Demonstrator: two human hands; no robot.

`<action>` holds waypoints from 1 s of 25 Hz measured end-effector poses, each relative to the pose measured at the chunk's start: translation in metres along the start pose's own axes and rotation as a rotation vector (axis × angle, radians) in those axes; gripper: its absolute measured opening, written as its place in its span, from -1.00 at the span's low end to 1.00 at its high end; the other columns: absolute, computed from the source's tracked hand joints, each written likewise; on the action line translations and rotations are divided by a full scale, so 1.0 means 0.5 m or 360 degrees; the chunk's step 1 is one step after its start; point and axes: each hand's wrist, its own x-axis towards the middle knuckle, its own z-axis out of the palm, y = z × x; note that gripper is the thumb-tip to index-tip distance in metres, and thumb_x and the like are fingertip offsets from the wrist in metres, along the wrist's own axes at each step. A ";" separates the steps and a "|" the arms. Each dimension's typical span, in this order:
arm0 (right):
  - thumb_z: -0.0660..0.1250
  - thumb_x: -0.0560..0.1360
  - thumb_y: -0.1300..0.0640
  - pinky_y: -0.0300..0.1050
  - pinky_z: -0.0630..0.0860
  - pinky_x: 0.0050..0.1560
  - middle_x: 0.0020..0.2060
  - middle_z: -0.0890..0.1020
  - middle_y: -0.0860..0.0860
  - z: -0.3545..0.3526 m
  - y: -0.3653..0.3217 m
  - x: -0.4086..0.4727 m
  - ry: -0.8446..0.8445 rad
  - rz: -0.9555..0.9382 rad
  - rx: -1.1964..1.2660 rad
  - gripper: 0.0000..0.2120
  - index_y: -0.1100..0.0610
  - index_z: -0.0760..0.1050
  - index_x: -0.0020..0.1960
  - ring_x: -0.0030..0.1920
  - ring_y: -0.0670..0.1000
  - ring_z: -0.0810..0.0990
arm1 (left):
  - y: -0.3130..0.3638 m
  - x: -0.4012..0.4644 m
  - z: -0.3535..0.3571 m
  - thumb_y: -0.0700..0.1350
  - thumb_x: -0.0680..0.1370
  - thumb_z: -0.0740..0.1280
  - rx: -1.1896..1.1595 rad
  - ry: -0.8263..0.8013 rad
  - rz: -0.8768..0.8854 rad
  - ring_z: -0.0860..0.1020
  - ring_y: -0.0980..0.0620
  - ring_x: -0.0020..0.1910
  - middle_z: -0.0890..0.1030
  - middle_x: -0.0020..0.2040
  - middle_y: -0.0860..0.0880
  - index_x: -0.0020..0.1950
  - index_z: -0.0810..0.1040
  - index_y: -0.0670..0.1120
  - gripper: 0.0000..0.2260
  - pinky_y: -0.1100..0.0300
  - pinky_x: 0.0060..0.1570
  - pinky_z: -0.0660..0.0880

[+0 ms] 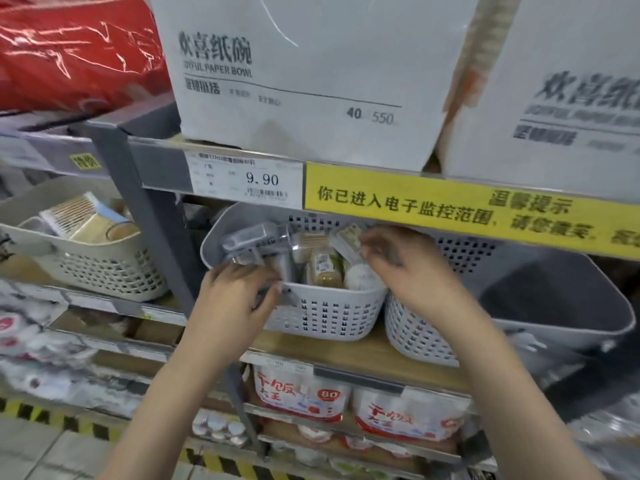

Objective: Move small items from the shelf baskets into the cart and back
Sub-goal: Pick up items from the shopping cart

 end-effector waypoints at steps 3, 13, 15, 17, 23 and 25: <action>0.15 0.61 -0.06 -0.28 0.27 0.01 0.31 0.48 -0.04 0.037 0.002 0.090 -0.0246 0.0056 -0.0128 -0.64 0.02 0.41 0.36 0.28 0.00 0.44 | -0.008 0.006 0.014 0.11 0.54 0.02 0.0039 0.0104 -0.0014 0.56 -0.02 -0.09 0.64 -0.18 0.12 -0.14 0.62 0.03 -0.61 0.07 -0.05 0.32; 0.34 0.51 0.27 -0.19 0.36 0.08 0.26 0.46 0.25 0.183 0.022 0.256 -0.0927 0.0107 -0.0095 -0.55 0.35 0.34 0.35 0.30 0.19 0.42 | -0.024 0.048 0.008 0.29 0.46 -0.01 -0.0117 -0.0022 -0.0094 0.51 0.07 -0.33 0.55 -0.42 0.07 -0.27 0.57 0.00 -0.50 0.13 -0.14 0.29; 0.33 0.52 0.24 -0.15 0.37 0.13 0.28 0.46 0.24 0.188 0.016 0.254 -0.0945 0.0093 -0.0205 -0.56 0.32 0.35 0.35 0.28 0.19 0.44 | -0.019 0.055 0.002 0.26 0.52 0.09 -0.0143 -0.0098 -0.0136 0.54 0.03 -0.29 0.59 -0.37 0.05 -0.25 0.58 0.01 -0.57 0.15 -0.18 0.29; 0.34 0.52 0.22 -0.28 0.32 0.02 0.29 0.46 0.18 0.190 0.017 0.252 -0.0923 0.0055 -0.0244 -0.57 0.27 0.35 0.34 0.28 0.14 0.43 | -0.009 0.060 -0.005 0.18 0.56 0.18 -0.0105 -0.0175 -0.0182 0.53 0.00 -0.26 0.56 -0.36 0.04 -0.30 0.51 0.03 -0.66 0.16 -0.21 0.26; 0.25 0.57 0.28 -0.30 0.28 -0.09 0.30 0.43 0.23 0.181 0.021 0.253 -0.0845 0.0164 -0.0055 -0.66 0.33 0.36 0.32 0.22 0.11 0.46 | 0.036 0.166 0.012 0.12 0.58 0.21 -0.0214 -0.0781 -0.0263 0.55 0.02 0.02 0.62 0.00 0.01 0.04 0.61 -0.07 -0.69 0.17 -0.11 0.39; 0.11 0.63 0.28 -0.37 0.35 0.03 0.34 0.40 0.26 0.174 0.027 0.248 -0.0871 0.0168 0.0000 -0.66 0.37 0.31 0.37 0.16 0.04 0.49 | 0.075 0.200 0.034 0.13 0.58 0.21 -0.0203 -0.0918 -0.0187 0.53 0.00 0.10 0.58 0.16 -0.01 0.25 0.54 -0.01 -0.66 0.25 -0.13 0.33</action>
